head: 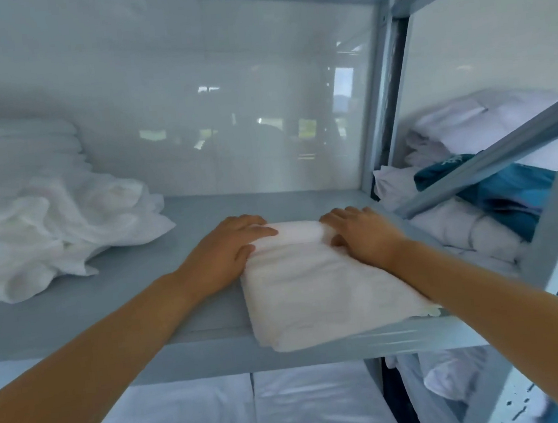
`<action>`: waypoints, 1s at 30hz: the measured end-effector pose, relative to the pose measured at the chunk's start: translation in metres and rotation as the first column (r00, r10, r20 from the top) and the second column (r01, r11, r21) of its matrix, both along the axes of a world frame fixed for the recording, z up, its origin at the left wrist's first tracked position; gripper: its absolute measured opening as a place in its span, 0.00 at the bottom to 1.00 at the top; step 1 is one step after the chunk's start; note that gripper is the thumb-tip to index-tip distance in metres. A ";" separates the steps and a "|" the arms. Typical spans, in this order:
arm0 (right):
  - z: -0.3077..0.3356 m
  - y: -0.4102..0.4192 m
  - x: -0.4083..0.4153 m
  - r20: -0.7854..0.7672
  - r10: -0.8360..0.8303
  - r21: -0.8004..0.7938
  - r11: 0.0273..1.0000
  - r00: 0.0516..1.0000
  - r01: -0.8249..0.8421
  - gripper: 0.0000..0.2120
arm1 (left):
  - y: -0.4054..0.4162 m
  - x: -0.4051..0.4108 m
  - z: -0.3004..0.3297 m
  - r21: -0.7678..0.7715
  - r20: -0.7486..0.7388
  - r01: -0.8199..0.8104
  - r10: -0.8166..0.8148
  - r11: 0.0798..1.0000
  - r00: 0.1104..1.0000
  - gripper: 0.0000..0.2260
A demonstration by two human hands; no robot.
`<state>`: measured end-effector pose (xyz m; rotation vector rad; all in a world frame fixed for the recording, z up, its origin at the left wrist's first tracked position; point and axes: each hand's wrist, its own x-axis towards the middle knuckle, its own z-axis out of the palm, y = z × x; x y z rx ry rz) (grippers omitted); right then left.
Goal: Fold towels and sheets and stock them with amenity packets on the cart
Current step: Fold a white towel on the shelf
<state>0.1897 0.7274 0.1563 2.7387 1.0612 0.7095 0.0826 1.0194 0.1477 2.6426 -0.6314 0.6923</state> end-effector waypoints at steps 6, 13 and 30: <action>0.008 0.008 0.033 0.042 -0.022 -0.006 1.000 0.999 0.023 0.25 | 0.006 0.004 -0.010 -0.063 -0.253 0.055 -0.069 0.997 0.965 0.31; 0.034 0.020 0.016 -0.166 -0.005 0.089 0.996 0.986 0.020 0.10 | 0.001 0.003 -0.004 0.008 -0.233 -0.019 0.021 1.000 0.972 0.22; 0.003 -0.041 -0.055 -0.440 0.121 0.091 0.992 0.890 -0.090 0.34 | -0.015 -0.008 -0.013 0.104 -0.127 -0.046 0.060 0.994 0.990 0.23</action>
